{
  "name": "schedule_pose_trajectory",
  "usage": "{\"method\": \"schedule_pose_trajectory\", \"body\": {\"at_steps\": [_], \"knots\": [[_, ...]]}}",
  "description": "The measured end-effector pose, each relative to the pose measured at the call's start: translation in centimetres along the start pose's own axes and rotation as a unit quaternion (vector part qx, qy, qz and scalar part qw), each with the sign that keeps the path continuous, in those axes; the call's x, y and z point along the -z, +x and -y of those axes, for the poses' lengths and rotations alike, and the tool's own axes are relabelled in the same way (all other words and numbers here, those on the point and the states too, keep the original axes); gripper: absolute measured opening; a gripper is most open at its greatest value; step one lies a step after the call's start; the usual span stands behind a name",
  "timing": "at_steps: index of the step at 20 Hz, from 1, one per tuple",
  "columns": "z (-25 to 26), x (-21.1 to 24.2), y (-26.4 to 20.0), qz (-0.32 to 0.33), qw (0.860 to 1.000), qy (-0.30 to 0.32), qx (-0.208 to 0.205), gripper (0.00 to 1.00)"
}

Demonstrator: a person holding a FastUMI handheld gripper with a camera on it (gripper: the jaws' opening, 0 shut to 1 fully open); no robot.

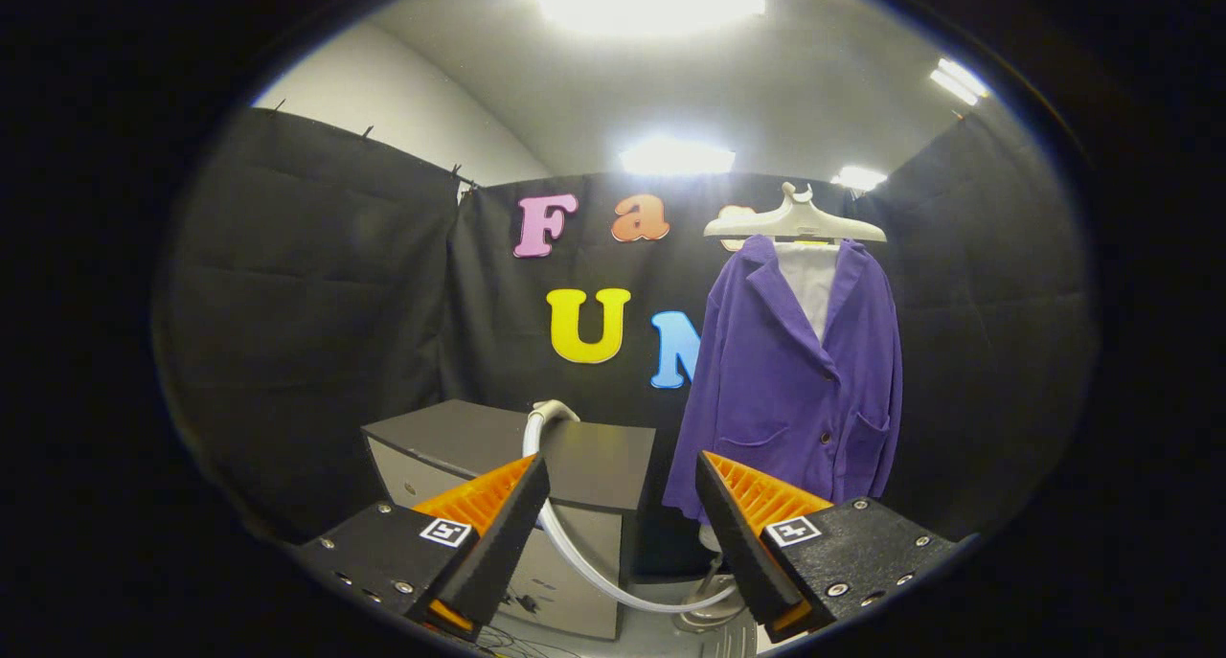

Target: Iron the clothes twice with a garment steamer, once on the left side and once on the right side.

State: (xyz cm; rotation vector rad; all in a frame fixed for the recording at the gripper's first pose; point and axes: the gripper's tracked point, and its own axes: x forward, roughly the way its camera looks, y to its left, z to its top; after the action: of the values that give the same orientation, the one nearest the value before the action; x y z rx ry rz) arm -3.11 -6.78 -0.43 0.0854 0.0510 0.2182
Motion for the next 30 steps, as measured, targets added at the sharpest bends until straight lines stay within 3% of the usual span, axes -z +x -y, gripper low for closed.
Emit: {"method": "schedule_pose_trajectory", "body": {"at_steps": [3, 7, 11, 14, 17, 21, 27, 30], "knots": [[2.6, -0.4, -0.7, 0.018, 0.999, -0.017, 0.031, 0.95], [3.0, -1.0, -0.2, 0.023, 0.999, -0.02, 0.027, 0.95], [-0.5, -1.2, 1.7, 0.022, 0.999, 0.011, -0.026, 0.95], [-0.6, -1.7, 5.4, 0.04, 0.999, 0.01, -0.019, 0.95], [-0.6, -1.0, 9.4, 0.025, 1.0, -0.004, 0.014, 0.95], [-3.6, -2.9, 13.9, 0.036, 0.999, 0.008, 0.02, 0.95], [-8.4, -6.3, 20.1, 0.037, 0.999, 0.007, 0.006, 0.95], [-10.8, -7.8, 23.4, 0.018, 0.999, 0.043, -0.013, 0.95]]}}
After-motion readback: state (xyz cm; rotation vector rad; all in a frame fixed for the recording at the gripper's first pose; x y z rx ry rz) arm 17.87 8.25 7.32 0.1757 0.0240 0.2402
